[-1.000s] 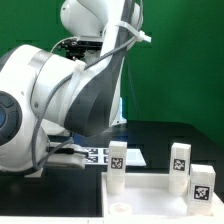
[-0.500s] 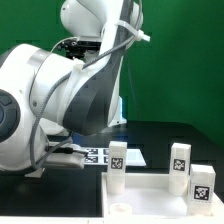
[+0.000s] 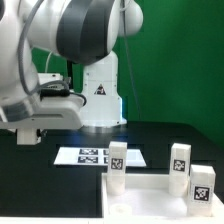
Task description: Assemble square table
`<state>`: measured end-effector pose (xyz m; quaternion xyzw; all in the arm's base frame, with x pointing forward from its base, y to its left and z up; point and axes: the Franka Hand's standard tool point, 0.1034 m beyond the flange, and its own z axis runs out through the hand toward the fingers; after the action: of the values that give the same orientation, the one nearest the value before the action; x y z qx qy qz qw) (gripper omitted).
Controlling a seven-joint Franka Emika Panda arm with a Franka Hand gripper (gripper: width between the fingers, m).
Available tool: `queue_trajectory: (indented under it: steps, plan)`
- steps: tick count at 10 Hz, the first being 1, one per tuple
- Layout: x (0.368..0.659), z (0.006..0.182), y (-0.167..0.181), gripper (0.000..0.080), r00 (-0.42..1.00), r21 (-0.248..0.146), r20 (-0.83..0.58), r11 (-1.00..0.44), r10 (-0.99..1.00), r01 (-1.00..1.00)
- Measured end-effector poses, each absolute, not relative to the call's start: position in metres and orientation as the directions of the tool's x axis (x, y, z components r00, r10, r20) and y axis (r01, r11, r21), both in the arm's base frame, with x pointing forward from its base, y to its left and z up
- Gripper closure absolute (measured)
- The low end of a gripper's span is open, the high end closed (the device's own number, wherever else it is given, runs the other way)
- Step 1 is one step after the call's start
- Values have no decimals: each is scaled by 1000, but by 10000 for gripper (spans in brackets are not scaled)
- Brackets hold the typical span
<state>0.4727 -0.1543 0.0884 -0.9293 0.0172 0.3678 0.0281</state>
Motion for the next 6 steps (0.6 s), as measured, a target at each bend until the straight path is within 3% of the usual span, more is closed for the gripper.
queue_trajectory:
  steps: [3, 6]
  plan:
    - [484, 90, -155, 517, 831, -36, -556, -998, -16, -43]
    - [522, 123, -130, 517, 913, -90, -407, -995, -5, -46]
